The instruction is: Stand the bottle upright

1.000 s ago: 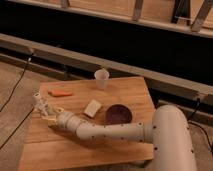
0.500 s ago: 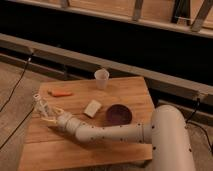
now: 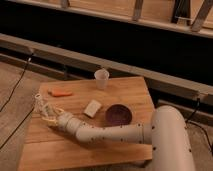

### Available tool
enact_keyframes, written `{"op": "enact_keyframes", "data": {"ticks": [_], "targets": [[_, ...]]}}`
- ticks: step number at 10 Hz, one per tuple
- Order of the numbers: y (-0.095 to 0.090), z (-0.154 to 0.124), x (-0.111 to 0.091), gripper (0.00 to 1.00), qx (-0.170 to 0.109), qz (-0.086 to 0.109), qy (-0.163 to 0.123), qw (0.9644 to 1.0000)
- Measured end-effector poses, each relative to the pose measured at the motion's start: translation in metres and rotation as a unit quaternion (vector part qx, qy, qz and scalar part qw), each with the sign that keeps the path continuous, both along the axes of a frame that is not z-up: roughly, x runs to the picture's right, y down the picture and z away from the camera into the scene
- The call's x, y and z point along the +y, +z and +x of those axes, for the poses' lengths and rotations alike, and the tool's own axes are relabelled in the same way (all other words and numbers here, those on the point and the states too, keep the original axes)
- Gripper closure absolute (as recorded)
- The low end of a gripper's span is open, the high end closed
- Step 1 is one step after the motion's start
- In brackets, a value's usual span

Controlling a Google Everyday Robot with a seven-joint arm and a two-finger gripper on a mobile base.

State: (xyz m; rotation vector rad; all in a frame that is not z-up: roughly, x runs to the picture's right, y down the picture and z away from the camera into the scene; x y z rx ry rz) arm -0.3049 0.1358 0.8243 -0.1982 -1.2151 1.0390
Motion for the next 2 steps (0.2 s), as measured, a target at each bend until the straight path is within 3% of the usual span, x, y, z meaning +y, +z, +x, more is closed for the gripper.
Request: {"op": "enact_keyframes", "data": {"ticks": [2], "targets": [[0.0002,0.0014,0.0009,0.6,0.0,0.0,0.002,1.0]]}}
